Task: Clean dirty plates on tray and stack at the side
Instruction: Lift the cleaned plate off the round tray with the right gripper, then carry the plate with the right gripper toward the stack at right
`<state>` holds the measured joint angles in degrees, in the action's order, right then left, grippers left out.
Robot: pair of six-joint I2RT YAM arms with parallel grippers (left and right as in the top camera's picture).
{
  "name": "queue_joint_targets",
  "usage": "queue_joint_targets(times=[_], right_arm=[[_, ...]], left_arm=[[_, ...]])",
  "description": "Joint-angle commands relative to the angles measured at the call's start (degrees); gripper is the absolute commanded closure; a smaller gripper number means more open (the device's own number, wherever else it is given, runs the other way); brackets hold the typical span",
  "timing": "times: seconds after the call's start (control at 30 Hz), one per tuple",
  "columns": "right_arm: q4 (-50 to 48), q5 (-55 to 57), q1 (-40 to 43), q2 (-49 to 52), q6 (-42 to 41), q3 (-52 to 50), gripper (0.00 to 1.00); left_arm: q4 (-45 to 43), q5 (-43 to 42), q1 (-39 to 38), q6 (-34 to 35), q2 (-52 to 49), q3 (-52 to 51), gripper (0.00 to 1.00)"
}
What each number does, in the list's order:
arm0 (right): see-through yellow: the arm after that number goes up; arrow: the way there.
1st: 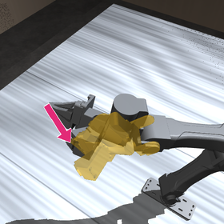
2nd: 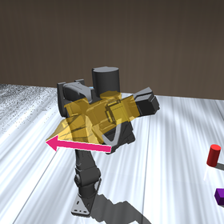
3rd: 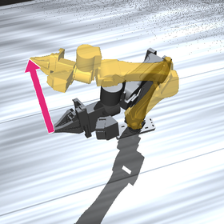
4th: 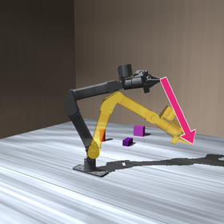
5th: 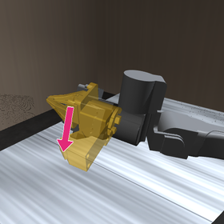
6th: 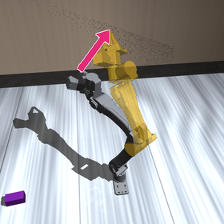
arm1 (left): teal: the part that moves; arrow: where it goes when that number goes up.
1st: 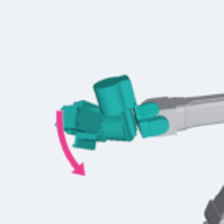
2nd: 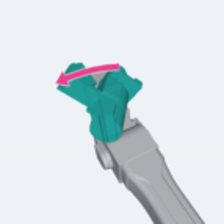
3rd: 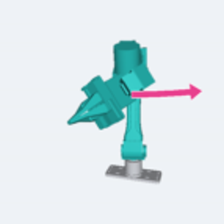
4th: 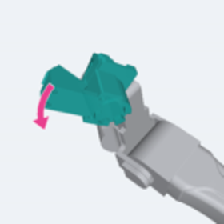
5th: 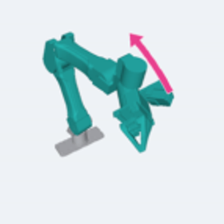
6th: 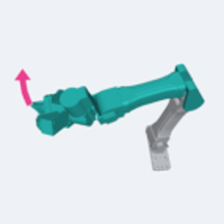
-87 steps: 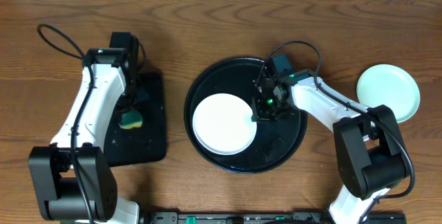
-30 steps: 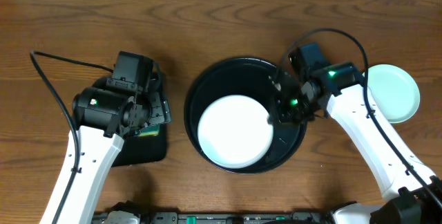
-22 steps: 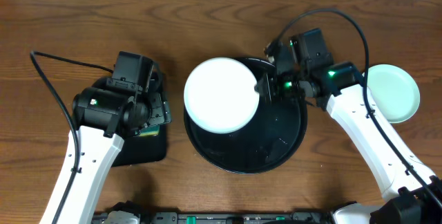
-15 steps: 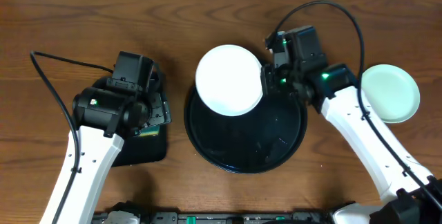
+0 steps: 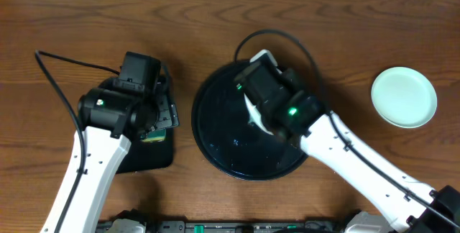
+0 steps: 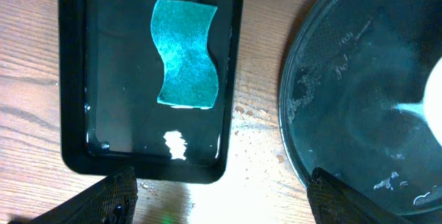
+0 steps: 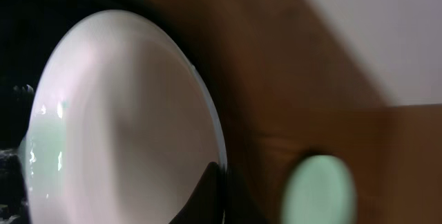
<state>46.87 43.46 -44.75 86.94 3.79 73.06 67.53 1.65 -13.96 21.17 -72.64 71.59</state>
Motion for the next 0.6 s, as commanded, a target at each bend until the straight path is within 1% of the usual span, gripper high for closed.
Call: queue_joint_targets(times=[0.0, 0.1, 0.2, 0.37, 0.57], right_arm=[[-0.3, 22.4, -4.7, -1.6, 5.9, 1.5, 0.99], [-0.4, 29.6, -8.5, -1.6, 9.3, 1.5, 0.99], [-0.4, 33.7, -11.6, -1.6, 11.6, 1.5, 0.99], [-0.4, 34.6, -15.0, -1.6, 14.6, 1.5, 0.99], [-1.7, 35.0, -15.9, -1.6, 17.8, 1.5, 0.99]], left_arm=[[0.1, 0.5, -0.2, 0.5, -1.3, 0.5, 0.21], [-0.3, 0.5, -0.2, 0.5, -1.5, 0.5, 0.21], [-0.8, 0.5, -0.2, 0.5, -1.5, 0.5, 0.21], [-0.9, 0.5, -0.2, 0.5, -1.5, 0.5, 0.21], [-1.0, 0.5, -0.2, 0.5, -1.5, 0.5, 0.21]])
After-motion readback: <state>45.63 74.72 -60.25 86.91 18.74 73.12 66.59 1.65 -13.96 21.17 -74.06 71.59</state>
